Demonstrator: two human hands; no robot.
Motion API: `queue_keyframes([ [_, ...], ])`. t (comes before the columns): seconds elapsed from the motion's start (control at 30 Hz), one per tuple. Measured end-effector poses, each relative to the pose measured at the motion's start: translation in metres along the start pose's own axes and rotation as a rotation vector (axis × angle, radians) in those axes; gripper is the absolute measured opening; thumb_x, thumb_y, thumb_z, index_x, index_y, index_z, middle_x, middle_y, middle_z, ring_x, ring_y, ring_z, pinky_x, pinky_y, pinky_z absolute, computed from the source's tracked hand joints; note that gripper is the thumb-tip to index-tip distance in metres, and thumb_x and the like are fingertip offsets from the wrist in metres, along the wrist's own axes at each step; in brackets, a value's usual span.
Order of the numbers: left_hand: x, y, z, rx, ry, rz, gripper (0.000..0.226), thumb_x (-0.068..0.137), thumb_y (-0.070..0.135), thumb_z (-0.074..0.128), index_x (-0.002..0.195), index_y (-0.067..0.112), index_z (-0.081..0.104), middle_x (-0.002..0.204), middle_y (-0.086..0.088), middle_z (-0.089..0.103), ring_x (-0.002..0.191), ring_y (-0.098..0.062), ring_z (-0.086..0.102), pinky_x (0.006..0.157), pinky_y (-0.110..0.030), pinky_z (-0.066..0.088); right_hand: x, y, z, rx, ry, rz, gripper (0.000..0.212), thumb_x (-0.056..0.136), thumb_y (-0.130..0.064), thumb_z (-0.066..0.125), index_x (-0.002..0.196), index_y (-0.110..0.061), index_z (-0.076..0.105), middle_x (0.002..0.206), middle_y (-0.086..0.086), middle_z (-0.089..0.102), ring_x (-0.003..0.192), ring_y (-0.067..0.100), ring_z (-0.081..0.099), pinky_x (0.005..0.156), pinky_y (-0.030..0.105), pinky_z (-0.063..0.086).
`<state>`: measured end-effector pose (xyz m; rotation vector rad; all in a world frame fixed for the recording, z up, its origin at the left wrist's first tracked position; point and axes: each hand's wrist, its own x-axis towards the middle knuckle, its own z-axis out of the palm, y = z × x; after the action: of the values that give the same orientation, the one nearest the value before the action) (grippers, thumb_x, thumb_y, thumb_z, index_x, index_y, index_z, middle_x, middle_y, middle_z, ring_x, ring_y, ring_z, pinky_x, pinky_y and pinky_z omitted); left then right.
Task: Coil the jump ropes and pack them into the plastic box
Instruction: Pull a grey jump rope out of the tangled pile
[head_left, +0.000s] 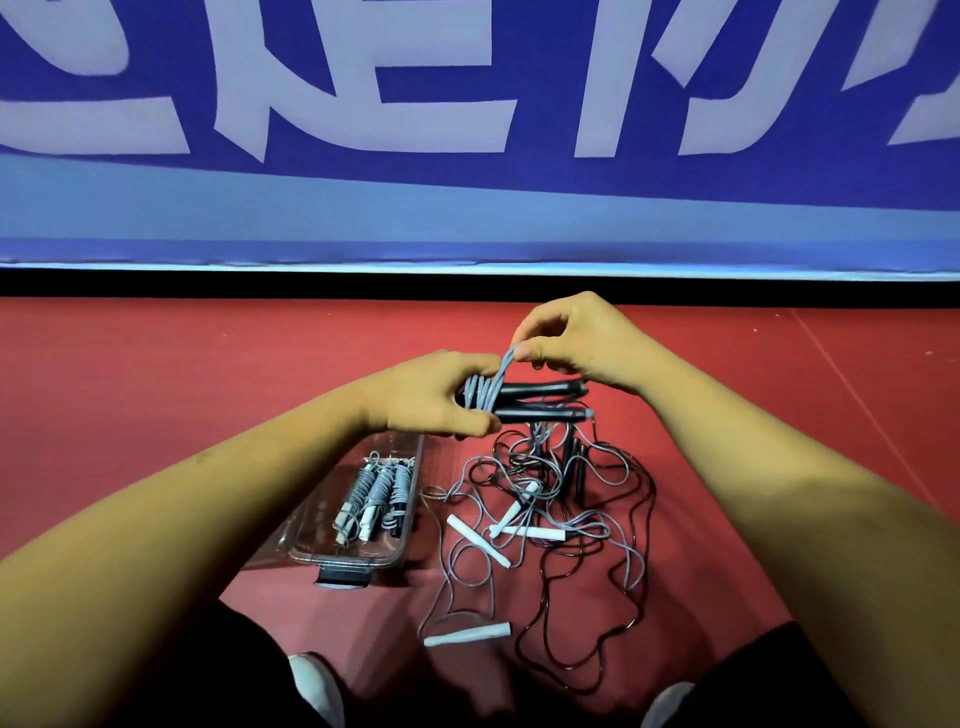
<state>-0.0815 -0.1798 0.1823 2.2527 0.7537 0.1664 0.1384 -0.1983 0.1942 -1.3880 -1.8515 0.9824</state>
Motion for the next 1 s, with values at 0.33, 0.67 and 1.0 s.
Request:
queue_keyframes([
  [0.33,0.007,0.005,-0.023,-0.654,0.41,-0.022,0.018,0.086,0.011,0.06,0.104,0.016,0.057,0.062,-0.009,0.051,0.05,-0.017,0.037,0.046,-0.024,0.025,0.003,0.025,0.017,0.307,-0.21,0.209,0.03,0.103,-0.023,0.045,0.103,-0.002,0.066,0.058,0.002,0.038,0.049,0.014,0.033,0.049,0.024,0.029],
  [0.67,0.004,-0.046,-0.054,-0.506,0.683,-0.294,0.025,0.089,0.001,0.064,0.085,0.015,0.044,0.07,-0.015,0.063,0.046,-0.018,0.042,0.048,-0.027,0.032,0.006,0.009,0.03,0.281,-0.3,0.349,0.017,0.1,-0.011,0.05,0.105,-0.006,0.066,0.06,-0.001,0.049,0.055,0.014,0.046,0.055,0.026,0.035],
  [1.0,0.001,-0.085,-0.055,0.221,0.514,-0.498,0.03,0.079,0.015,0.071,0.096,0.015,0.047,0.077,-0.007,0.068,0.061,-0.024,0.067,0.063,-0.039,0.055,0.002,-0.025,0.038,-0.044,-0.228,0.239,0.013,0.089,-0.02,0.067,0.091,-0.008,0.071,0.047,-0.012,0.044,0.043,0.007,0.038,0.048,0.021,0.04],
])
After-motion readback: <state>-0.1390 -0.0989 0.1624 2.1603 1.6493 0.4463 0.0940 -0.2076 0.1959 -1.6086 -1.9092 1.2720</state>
